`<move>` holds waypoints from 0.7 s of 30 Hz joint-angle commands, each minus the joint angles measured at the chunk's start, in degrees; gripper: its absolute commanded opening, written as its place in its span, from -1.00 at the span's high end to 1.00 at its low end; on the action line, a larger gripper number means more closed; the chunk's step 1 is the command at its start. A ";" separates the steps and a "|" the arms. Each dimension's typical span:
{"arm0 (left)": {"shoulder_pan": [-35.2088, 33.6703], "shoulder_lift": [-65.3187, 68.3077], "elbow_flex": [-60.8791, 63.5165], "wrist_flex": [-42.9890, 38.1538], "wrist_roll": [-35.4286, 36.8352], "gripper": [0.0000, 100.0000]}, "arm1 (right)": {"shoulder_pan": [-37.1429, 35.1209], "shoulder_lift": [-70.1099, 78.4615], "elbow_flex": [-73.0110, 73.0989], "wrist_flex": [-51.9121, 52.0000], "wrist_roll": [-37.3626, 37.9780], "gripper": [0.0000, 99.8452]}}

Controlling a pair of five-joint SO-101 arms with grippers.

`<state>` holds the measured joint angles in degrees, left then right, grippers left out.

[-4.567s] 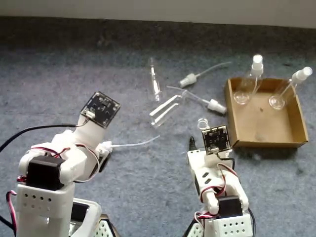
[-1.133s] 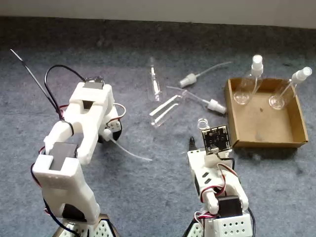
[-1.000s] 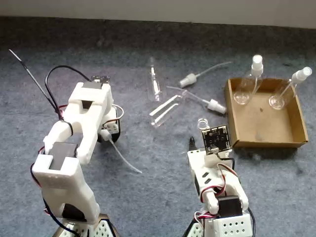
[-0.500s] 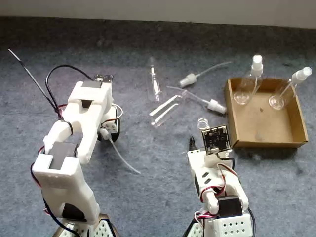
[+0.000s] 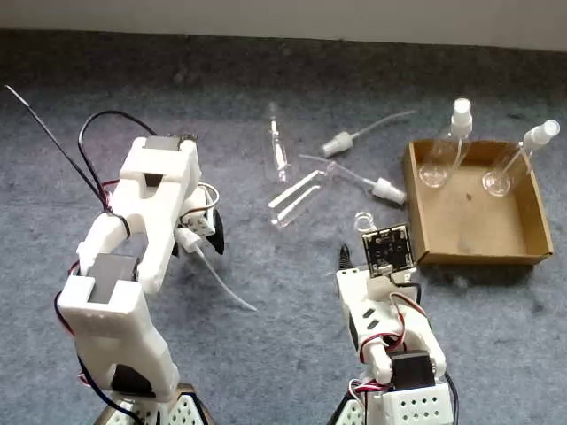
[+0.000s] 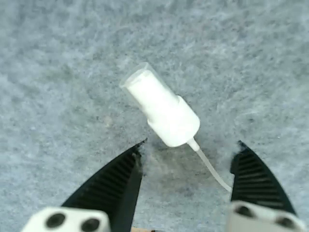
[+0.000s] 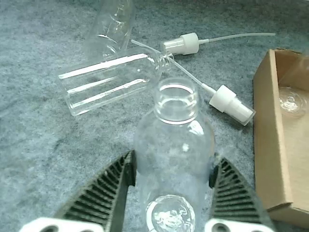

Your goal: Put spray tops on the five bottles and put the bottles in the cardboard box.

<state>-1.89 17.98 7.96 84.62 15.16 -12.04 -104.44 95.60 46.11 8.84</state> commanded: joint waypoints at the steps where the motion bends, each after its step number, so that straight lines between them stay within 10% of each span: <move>1: -0.40 -0.48 -5.85 5.10 9.58 0.50 | 0.57 -0.22 6.64 -3.12 0.09 0.67; 8: -0.84 -0.31 -5.67 5.27 24.62 0.40 | 0.57 -0.22 7.16 -3.03 0.09 0.67; 21: -1.01 -0.31 1.63 -8.18 29.80 0.41 | 0.57 -0.22 7.16 -3.03 0.09 0.67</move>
<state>-1.98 17.98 7.60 82.42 44.18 -12.04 -104.44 95.60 44.70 8.84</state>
